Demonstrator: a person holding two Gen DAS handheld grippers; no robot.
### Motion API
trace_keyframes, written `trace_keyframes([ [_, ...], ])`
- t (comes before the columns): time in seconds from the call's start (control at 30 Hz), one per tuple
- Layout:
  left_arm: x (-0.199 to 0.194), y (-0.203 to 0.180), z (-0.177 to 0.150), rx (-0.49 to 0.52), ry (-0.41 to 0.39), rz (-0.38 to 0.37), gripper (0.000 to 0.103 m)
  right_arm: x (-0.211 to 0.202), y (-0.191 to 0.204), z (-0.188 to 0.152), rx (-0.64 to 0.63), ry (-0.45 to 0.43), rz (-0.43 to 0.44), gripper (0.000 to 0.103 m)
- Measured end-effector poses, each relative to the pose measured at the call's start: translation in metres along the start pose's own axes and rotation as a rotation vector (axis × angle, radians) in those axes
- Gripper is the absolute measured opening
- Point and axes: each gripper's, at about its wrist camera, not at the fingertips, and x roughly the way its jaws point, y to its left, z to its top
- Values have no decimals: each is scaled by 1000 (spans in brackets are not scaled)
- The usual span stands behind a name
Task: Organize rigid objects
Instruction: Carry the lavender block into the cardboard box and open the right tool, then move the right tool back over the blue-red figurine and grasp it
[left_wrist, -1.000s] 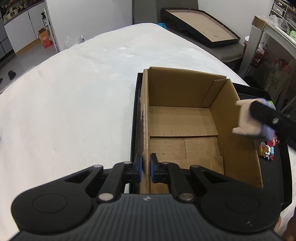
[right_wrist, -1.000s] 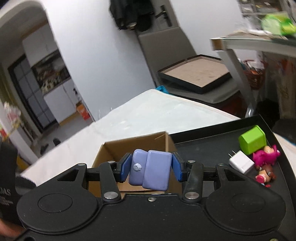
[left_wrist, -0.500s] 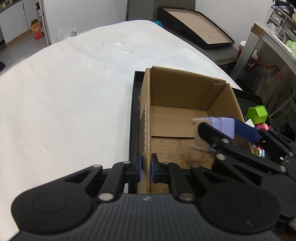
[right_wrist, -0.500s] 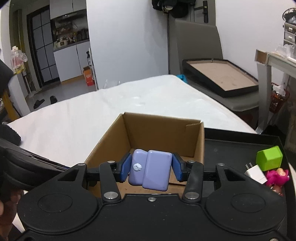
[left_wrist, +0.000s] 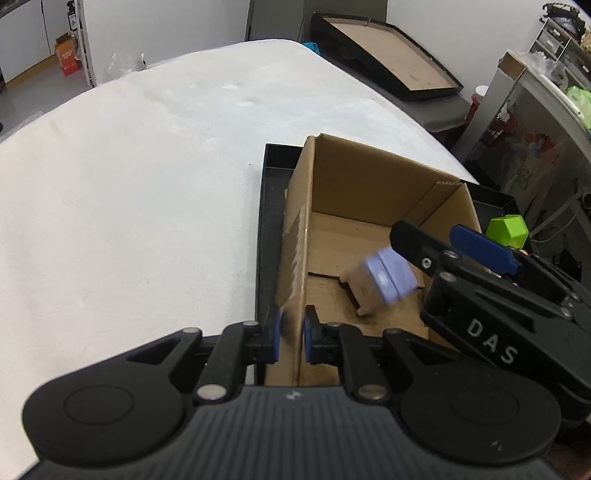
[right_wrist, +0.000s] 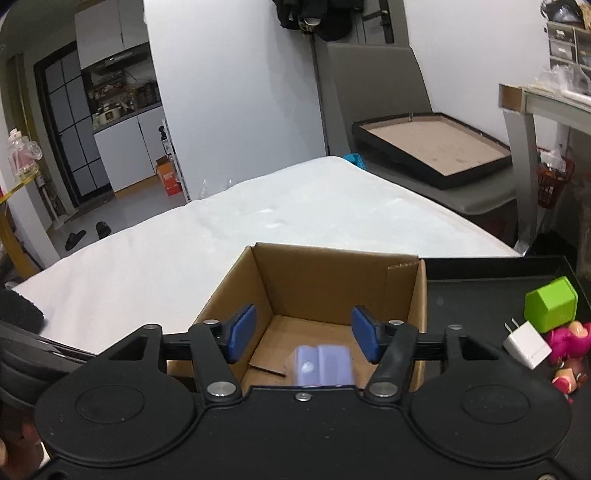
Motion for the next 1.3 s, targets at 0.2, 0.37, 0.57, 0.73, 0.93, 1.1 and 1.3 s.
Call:
trace_keyframes([
  [0.2, 0, -5, 2, 1, 12, 25, 11, -6, -3, 1, 6, -4, -28, 68],
  [0.37, -3, -8, 0, 15, 18, 44, 12, -15, -16, 4, 58, -25, -57, 70],
  [0.57, -10, -14, 0, 22, 19, 79, 13, -25, -38, 6, 136, -49, -120, 71],
  [0.73, -18, -21, 2, 23, 3, 120, 31, -28, -58, 3, 203, -56, -168, 71],
  [0.93, -24, -30, 6, 42, -22, 168, 56, -28, -83, -6, 281, -25, -246, 71],
  [1.1, -24, -41, 9, 55, -31, 184, 70, -27, -107, -15, 345, -13, -317, 79],
  [1.3, -22, -56, 11, 93, -13, 213, 83, -22, -127, -30, 363, 41, -400, 85],
])
